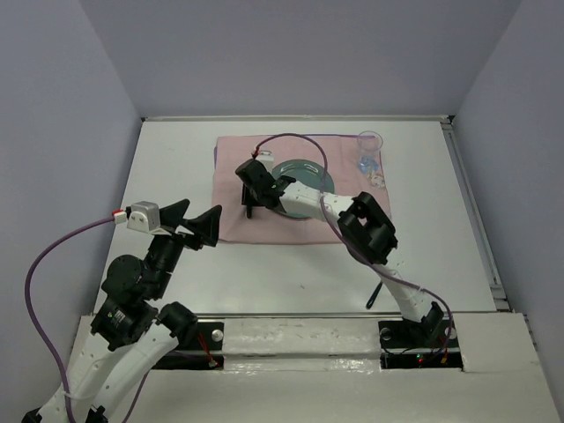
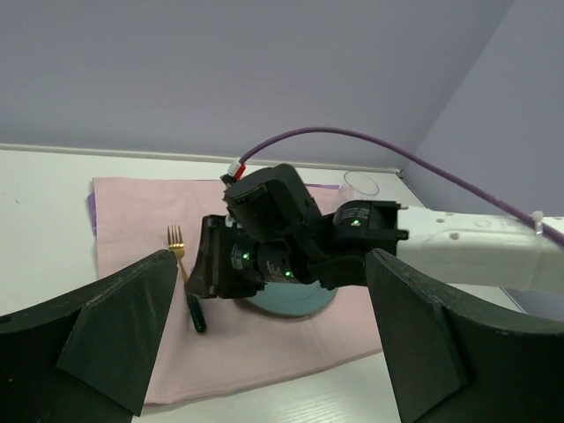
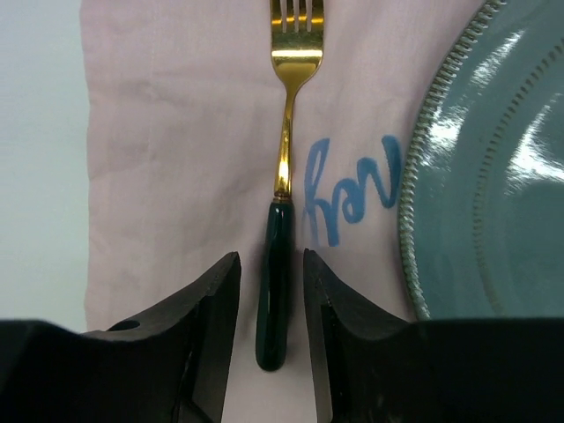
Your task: Set the dinner table for one person
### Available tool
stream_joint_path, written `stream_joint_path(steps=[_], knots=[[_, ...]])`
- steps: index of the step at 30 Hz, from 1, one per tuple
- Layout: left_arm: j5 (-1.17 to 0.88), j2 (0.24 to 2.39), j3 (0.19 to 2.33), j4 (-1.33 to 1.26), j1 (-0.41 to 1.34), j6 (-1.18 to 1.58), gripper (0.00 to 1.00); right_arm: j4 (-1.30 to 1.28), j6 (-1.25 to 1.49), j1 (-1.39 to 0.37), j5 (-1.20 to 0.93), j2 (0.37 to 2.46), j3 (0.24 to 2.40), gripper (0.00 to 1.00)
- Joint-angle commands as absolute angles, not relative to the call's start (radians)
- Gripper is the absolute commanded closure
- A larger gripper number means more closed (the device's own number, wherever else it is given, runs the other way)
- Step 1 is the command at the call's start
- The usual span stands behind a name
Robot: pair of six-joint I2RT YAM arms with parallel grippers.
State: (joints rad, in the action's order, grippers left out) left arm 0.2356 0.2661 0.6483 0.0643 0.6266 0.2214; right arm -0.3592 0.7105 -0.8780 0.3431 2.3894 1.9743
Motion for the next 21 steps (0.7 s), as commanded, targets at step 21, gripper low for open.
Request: stream_joint_path(steps=[21], knots=[[0.196, 0.199, 0.678, 0.006, 0.703, 0.203, 0.01, -0.850, 1.399, -0.885, 0.312, 0.996, 0.539, 0.62]])
